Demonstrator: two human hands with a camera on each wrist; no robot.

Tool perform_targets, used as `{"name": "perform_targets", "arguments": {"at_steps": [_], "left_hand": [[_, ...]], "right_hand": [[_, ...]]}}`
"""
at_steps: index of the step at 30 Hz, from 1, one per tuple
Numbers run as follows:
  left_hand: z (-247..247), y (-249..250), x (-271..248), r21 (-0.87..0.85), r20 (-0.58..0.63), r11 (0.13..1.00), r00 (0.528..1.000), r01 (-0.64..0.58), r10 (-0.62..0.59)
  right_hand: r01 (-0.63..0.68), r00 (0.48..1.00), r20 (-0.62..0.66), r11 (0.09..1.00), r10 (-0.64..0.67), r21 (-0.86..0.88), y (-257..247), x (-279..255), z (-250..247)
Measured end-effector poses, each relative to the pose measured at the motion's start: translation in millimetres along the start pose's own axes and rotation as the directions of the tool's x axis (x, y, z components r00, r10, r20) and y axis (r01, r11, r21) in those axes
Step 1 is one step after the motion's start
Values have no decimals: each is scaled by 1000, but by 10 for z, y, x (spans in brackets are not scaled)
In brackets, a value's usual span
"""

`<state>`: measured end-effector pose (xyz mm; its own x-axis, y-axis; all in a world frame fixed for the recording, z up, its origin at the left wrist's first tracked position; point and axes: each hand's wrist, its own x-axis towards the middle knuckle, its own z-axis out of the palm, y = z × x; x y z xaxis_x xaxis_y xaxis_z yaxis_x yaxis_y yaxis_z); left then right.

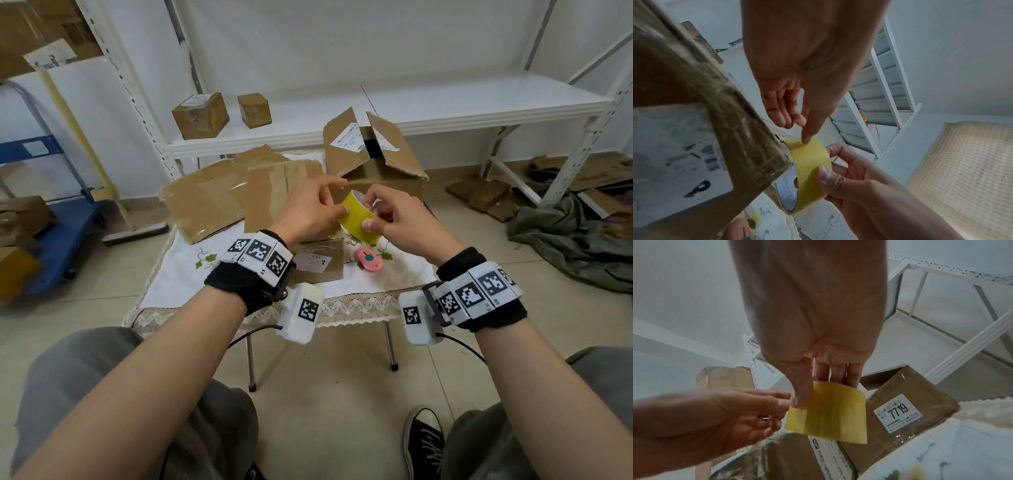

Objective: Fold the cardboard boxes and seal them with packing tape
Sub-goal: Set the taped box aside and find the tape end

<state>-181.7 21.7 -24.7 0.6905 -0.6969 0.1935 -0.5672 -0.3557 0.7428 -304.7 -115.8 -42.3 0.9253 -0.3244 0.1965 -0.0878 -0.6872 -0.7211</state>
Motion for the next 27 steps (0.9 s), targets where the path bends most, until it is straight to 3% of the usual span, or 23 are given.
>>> {"name": "perform_targets", "arguments": {"at_steps": [2, 9, 13, 19, 27], "left_hand": [[24, -5, -5, 3, 26, 1000, 1000, -5, 5], [112, -47, -49, -133, -175, 991, 984, -1, -22], [172, -18, -88, -67, -239, 995, 969, -75, 57], [110, -8, -52, -51, -204, 998, 978, 22, -32], [-76, -5, -52, -80, -128, 996, 990, 51, -61]], "right_hand": [[-3, 1000, 2, 1000, 3, 8, 2, 3, -7], [0, 999, -35, 1000, 1, 26, 29, 22, 15], [-8, 995, -95, 999, 12, 42, 40, 42, 20], [-2, 991, -137, 1000, 6, 25, 63, 63, 52], [18, 984, -178, 999, -23, -27, 26, 93, 38]]}}
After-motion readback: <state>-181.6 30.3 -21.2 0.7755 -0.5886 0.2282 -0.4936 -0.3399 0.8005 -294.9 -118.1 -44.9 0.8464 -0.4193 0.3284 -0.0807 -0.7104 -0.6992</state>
